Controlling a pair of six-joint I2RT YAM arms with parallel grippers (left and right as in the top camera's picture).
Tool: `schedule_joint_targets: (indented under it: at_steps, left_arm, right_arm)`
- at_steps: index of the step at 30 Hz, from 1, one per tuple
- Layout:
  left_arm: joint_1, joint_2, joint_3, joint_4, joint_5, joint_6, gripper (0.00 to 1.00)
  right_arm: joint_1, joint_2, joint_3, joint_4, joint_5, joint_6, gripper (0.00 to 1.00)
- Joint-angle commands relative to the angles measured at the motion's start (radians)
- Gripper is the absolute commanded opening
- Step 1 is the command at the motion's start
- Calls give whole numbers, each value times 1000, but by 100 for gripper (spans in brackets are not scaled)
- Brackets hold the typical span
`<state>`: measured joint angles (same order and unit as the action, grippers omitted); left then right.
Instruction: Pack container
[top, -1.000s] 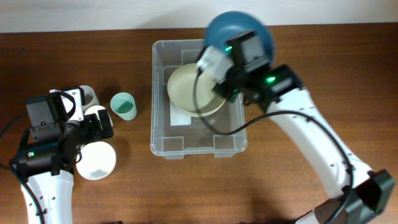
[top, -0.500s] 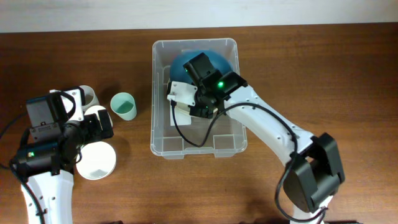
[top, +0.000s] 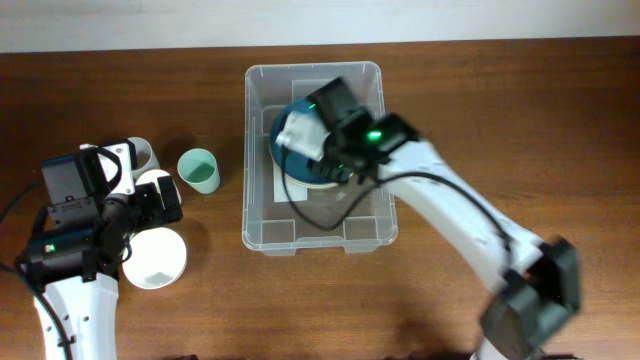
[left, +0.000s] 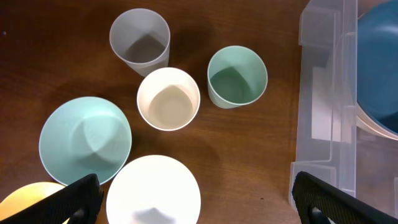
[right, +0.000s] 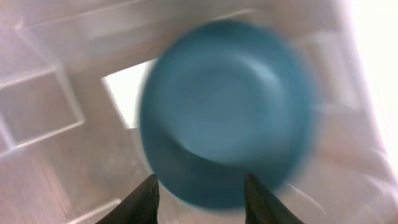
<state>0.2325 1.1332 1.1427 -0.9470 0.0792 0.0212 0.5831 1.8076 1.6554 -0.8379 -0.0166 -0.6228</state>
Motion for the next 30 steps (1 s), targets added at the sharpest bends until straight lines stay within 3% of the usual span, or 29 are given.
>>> schedule_joint_targets:
  at_steps: [1,2,3,6,8,15,20,25,30]
  left_arm:
    - [5,-5,19,2,11,-10,99]
    - [5,-5,19,3,11,-10,99]
    - [5,-5,19,4,11,-10,99]
    - [5,-5,19,6,12,-10,99]
    - [5,-5,19,3,11,-10,100]
    - [-24,-3,21,-8,11,-11,99]
    - [-116,55,83,-12,-3,-11,98]
    - [-166,233,275,-84,-16,-30,97]
    - [-168,530,492,-188,34,-29,92]
  right_arm:
    - [-121,-165,46,4,119,304,47]
    - [-166,-186,46,2,132,385,67]
    - [-213,-201,46,-2,133,455,76]
    - [-367,-222,46,-37,90,632,90]
    - [-470,-224,46,-87,-4,675,99]
    - [-707,-224,45,-237,-59,748,99]
    - [-779,-212,45,-283,-64,763,99]
    - [-779,-197,45,-285,-83,763,99]
    - [-779,-196,45,-285,-85,762,99]
